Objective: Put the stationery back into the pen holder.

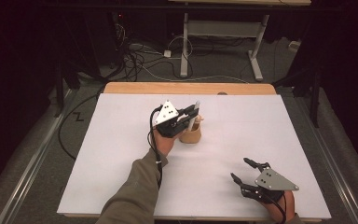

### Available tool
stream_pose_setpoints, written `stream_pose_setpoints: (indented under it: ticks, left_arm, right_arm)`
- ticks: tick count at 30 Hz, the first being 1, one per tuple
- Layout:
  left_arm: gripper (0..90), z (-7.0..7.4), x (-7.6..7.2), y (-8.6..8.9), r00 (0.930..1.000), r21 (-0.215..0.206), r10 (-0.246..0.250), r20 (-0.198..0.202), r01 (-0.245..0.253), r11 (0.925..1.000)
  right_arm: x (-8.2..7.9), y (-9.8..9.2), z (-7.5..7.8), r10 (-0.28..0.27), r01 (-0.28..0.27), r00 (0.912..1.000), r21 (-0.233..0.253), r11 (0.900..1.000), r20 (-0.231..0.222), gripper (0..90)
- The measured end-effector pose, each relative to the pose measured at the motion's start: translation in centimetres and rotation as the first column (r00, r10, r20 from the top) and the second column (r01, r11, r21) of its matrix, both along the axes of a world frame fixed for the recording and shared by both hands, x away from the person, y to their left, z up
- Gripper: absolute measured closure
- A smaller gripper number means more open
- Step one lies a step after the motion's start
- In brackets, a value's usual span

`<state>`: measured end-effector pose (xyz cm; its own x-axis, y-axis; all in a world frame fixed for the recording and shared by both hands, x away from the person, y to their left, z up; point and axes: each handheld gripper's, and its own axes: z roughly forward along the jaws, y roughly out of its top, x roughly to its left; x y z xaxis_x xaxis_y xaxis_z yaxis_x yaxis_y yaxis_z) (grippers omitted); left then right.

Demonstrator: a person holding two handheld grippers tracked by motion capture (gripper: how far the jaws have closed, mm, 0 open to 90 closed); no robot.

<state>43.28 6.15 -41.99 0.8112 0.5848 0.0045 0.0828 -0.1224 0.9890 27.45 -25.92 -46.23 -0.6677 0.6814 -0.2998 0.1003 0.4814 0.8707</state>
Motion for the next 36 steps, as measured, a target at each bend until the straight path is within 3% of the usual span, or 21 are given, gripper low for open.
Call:
stream_pose_setpoints:
  ticks: [22, 36]
  left_arm:
    - [75.1, -1.3, 0.1, 0.4, 0.9993, 0.067, 0.009, -0.037, -0.007, 0.9977]
    - [73.7, -1.7, 0.0, 0.3, 0.9992, 0.106, 0.025, -0.032, -0.021, 0.9941]
  right_arm:
    - [0.0, 0.0, -0.1, -0.001, 0.001, 1.0, 0.002, 1.0, -0.002, 33.6]
    - [0.0, 0.0, -0.1, -0.001, 0.001, 1.0, -0.001, 1.0, -0.005, 33.5]
